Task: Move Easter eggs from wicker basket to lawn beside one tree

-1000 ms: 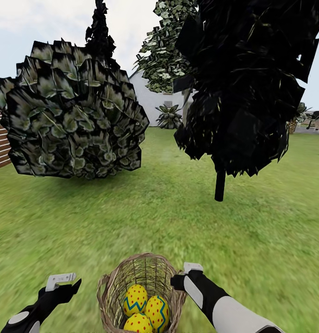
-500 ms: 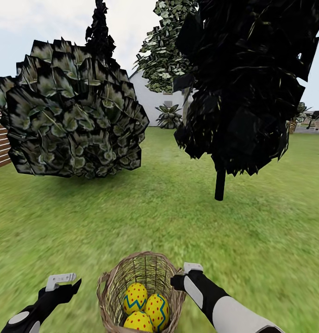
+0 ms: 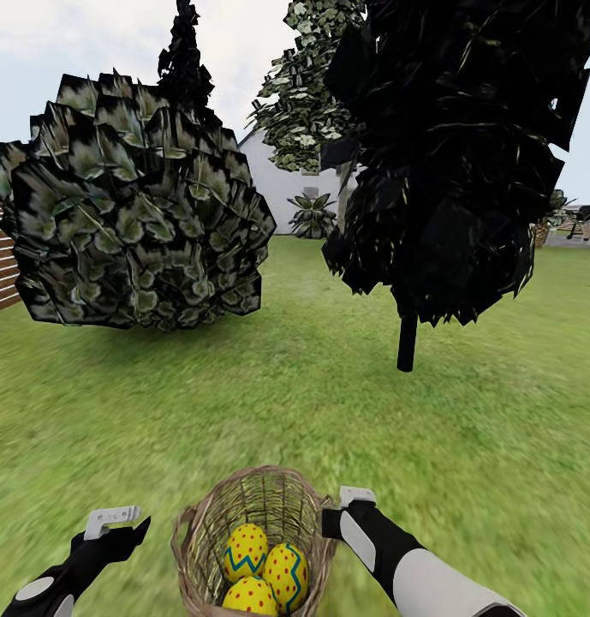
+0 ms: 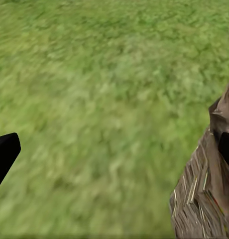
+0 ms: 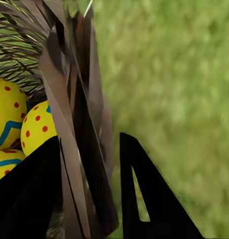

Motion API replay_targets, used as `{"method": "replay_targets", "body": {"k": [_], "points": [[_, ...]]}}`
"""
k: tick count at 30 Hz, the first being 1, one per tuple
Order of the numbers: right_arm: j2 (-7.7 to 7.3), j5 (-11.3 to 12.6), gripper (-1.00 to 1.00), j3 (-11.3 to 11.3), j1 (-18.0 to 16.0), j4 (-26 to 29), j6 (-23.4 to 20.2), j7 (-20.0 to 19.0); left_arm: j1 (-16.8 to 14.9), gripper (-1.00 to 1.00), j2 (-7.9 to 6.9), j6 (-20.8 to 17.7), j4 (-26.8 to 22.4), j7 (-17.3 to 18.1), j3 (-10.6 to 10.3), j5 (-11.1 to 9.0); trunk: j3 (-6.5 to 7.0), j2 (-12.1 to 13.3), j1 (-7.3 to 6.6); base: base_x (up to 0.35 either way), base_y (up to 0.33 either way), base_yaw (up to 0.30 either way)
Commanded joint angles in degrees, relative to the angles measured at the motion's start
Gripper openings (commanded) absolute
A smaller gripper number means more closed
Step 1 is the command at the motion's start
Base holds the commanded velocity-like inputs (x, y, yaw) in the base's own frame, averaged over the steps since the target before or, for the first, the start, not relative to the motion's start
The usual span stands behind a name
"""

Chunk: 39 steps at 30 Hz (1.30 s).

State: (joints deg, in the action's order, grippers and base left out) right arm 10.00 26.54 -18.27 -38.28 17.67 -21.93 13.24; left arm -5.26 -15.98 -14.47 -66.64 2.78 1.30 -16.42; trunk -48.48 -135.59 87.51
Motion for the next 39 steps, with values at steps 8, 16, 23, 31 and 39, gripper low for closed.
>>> {"method": "replay_targets", "body": {"k": [8, 16, 23, 31, 39], "points": [[0.0, 0.4, -1.0, -0.3, 0.0, 0.1, -0.2, 0.5, 0.0, 1.0, 0.07, -0.3, -0.6, 0.0, 0.0, -0.4, 0.12, 0.4, -0.23, 0.0, 0.0, 0.0], [0.0, 0.4, -1.0, -0.3, 0.0, 0.1, -0.1, 0.4, 0.0, 1.0, 0.07, -0.3, -0.6, -0.3, 0.0, -0.4, 1.55, 3.6, -1.99, 0.0, 0.0, 0.0], [0.0, 0.4, -1.0, -0.2, 0.0, 0.2, 0.6, 0.5, 0.0, 1.0, 0.07, -0.3, -0.4, -0.5, 0.1, -0.3, 2.81, 6.4, -3.53, 0.0, 0.0, 0.0], [0.0, 0.4, -1.0, -0.1, 0.1, 0.4, 0.7, -0.6, 0.0, 1.0, 0.07, -0.4, -0.1, -0.6, 0.1, -0.3, 4.25, 9.6, -5.28, 0.0, 0.0, 0.0], [0.0, 0.4, -1.0, -0.1, 0.1, 0.4, 0.7, -1.4, 0.0, 1.0, 0.07, -0.4, -0.1, -0.6, 0.1, -0.3, 5.68, 12.8, -7.04, 0.0, 0.0, 0.0]]}}
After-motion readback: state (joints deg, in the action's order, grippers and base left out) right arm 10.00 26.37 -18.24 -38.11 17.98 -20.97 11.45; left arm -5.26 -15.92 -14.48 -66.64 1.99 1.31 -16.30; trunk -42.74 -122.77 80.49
